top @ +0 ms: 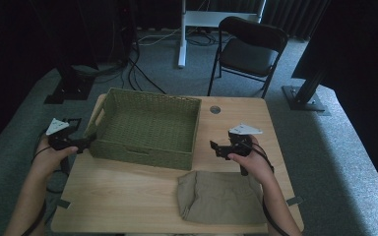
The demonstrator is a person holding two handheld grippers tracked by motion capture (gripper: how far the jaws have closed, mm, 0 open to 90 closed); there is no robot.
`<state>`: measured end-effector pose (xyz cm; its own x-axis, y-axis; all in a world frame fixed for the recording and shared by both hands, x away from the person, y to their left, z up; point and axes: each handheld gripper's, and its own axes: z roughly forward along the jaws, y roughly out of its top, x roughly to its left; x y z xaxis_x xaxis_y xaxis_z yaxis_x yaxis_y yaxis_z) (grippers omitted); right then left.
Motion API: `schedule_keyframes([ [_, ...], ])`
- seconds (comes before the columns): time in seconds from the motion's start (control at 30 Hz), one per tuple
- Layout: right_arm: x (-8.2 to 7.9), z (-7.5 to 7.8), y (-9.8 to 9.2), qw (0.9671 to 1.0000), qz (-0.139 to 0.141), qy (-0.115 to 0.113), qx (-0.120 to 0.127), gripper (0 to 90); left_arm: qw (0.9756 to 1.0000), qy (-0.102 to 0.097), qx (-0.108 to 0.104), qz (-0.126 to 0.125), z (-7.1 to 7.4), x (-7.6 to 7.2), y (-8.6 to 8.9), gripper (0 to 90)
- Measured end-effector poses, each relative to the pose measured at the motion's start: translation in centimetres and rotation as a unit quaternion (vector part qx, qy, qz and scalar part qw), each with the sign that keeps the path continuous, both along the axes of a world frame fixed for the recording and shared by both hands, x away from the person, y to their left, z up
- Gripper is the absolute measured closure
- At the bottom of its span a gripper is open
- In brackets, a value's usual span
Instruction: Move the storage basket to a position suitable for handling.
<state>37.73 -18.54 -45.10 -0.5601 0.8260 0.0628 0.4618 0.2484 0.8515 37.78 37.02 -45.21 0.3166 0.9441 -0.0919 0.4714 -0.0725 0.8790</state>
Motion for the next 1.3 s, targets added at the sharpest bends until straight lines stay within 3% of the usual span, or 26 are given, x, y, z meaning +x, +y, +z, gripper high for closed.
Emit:
schedule_keyframes([
  [0.13, 0.6, 0.1, 1.7, 0.9999, 0.009, -0.003, 0.003, 13.2, 0.9998, 0.003, 0.016, 0.013, -0.1, 1.1, 0.2, 8.3],
  [0.2, 0.8, 0.1, 2.5, 0.9999, 0.014, -0.001, 0.009, 13.2, 0.9992, 0.004, 0.038, 0.015, -0.3, 1.5, 0.0, 8.7],
  [0.27, 1.0, 0.0, 3.3, 0.9998, 0.018, 0.002, 0.013, 13.2, 0.9996, 0.005, 0.023, 0.019, -0.7, 1.8, -0.2, 15.6],
  [0.33, 1.1, -0.1, 4.1, 0.9995, 0.020, 0.005, 0.024, 13.2, 0.9989, 0.002, 0.039, 0.026, -1.1, 2.1, -0.2, 16.7],
  [0.4, 1.1, -0.2, 4.8, 0.9994, 0.022, 0.005, 0.027, 13.2, 0.9987, 0.006, 0.029, 0.041, -1.4, 2.4, -0.2, 27.3],
  [0.43, 1.2, -0.2, 5.1, 0.9992, 0.024, 0.006, 0.030, 13.3, 0.9986, -0.001, 0.027, 0.045, -1.5, 2.5, -0.1, 28.3],
  [0.5, 1.2, -0.5, 5.9, 0.9992, 0.028, 0.009, 0.028, 13.7, 0.9978, -0.008, 0.036, 0.054, -1.8, 2.6, -0.1, 42.2],
  [0.53, 1.3, -0.7, 6.3, 0.9992, 0.028, 0.011, 0.027, 13.9, 0.9975, -0.007, 0.042, 0.057, -2.0, 2.7, -0.1, 44.6],
  [0.6, 1.4, -1.1, 6.9, 0.9992, 0.029, 0.017, 0.023, 14.9, 0.9972, 0.008, 0.052, 0.054, -2.4, 2.8, -0.2, 51.9],
  [0.73, 1.5, -1.8, 7.7, 0.9995, 0.026, 0.020, -0.003, 19.0, 0.9976, 0.016, 0.024, 0.063, -2.7, 2.8, -0.2, 59.6],
  [0.9, 1.4, -2.1, 8.0, 0.9991, 0.024, 0.033, -0.005, 24.4, 0.9980, 0.026, 0.024, 0.053, -2.6, 2.9, -0.7, 73.3],
  [0.97, 1.1, -1.8, 8.4, 0.9990, 0.021, 0.037, -0.014, 33.8, 0.9978, 0.033, 0.029, 0.051, -2.5, 2.8, -1.1, 78.6],
  [1.0, 1.1, -1.7, 8.5, 0.9986, 0.023, 0.046, -0.012, 38.5, 0.9974, 0.036, 0.034, 0.053, -2.4, 2.8, -1.3, 79.9],
  [1.07, 0.9, -1.6, 9.0, 0.9984, 0.020, 0.034, -0.040, 41.9, 0.9974, 0.037, 0.030, 0.054, -2.4, 2.6, -1.5, 79.8],
  [1.1, 0.8, -1.6, 9.1, 0.9982, 0.020, 0.027, -0.051, 48.9, 0.9973, 0.037, 0.028, 0.056, -2.5, 2.5, -1.6, 80.0],
  [1.2, 0.7, -1.6, 9.1, 0.9983, 0.010, 0.030, -0.049, 51.3, 0.9975, 0.032, 0.015, 0.062, -2.6, 2.1, -1.7, 79.9],
  [1.3, 0.7, -1.6, 8.9, 0.9985, 0.000, 0.034, -0.044, 54.6, 0.9972, 0.030, 0.015, 0.066, -2.7, 1.7, -2.1, 79.9],
])
